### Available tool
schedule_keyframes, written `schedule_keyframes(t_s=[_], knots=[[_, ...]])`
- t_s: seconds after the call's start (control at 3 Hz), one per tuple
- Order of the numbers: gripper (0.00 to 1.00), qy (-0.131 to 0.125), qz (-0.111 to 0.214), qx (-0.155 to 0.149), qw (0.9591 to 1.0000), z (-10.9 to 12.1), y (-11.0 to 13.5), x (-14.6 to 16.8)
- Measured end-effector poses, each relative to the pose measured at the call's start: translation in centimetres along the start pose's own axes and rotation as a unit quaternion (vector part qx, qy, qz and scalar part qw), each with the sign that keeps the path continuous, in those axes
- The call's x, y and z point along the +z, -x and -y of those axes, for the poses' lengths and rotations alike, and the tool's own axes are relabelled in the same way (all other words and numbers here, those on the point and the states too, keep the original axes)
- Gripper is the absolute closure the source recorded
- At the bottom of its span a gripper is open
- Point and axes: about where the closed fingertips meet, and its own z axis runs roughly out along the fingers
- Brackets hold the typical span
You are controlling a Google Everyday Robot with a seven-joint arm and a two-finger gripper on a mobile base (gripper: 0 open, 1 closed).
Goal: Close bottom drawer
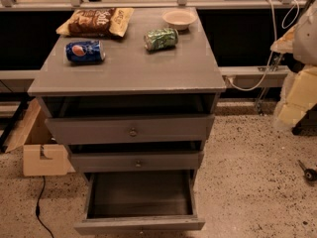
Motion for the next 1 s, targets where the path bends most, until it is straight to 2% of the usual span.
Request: schedule_keyframes(t_s=[0.33, 0.67, 1.0], knots=[[0.00, -0.003, 0.002, 0.001, 1.0000, 0.0, 0.0, -0.1], [0.00, 0.033, 0.043, 0.008, 0.9985, -0.9, 0.7, 4.9], [0.00, 0.077, 0.090, 0.016, 0.9929, -2.5, 2.1, 10.4]])
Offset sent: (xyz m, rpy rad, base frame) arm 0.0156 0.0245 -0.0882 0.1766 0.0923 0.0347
